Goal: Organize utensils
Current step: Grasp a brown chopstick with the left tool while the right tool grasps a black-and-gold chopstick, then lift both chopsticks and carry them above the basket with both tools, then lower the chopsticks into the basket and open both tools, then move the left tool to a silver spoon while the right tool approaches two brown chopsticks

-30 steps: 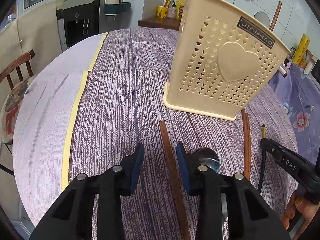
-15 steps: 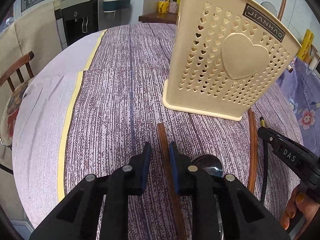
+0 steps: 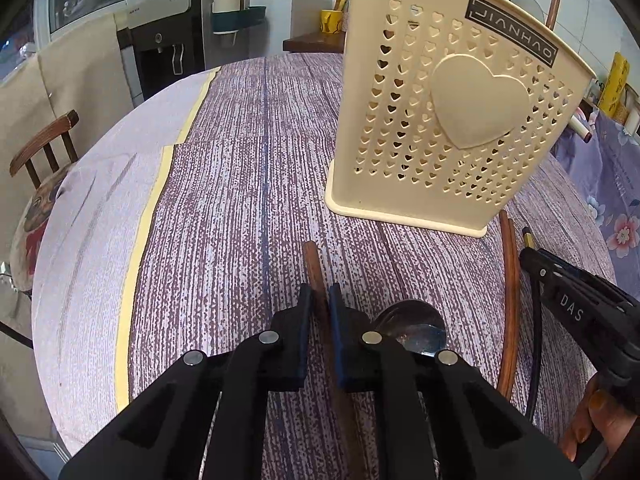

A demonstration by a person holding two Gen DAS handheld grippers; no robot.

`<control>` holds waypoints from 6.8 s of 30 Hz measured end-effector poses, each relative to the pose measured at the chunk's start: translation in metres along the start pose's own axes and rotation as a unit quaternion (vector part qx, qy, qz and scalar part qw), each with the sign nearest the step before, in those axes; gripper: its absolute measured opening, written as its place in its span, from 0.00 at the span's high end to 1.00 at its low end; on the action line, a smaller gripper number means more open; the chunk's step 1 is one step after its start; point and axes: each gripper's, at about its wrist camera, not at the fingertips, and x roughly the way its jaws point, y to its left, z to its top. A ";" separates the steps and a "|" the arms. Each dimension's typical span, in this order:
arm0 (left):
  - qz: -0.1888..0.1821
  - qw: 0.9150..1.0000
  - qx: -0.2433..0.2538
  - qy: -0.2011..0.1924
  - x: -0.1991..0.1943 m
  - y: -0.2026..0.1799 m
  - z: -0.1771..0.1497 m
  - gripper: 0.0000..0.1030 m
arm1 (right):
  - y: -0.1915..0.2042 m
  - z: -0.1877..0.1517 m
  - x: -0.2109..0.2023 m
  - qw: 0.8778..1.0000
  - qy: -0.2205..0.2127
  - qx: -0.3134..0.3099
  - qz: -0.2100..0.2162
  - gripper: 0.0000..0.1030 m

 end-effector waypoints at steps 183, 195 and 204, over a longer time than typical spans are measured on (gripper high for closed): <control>-0.026 0.994 -0.016 -0.107 -0.068 0.036 -0.034 0.10 | -0.075 -0.029 -0.042 0.999 0.007 0.032 0.020 0.50; -0.040 0.997 0.015 -0.060 -0.055 0.017 -0.041 0.38 | -0.060 -0.016 -0.027 1.000 0.008 0.019 -0.004 0.80; -0.059 0.996 0.051 -0.047 -0.056 -0.009 -0.048 0.41 | -0.044 -0.009 -0.022 1.000 0.011 0.004 0.015 0.88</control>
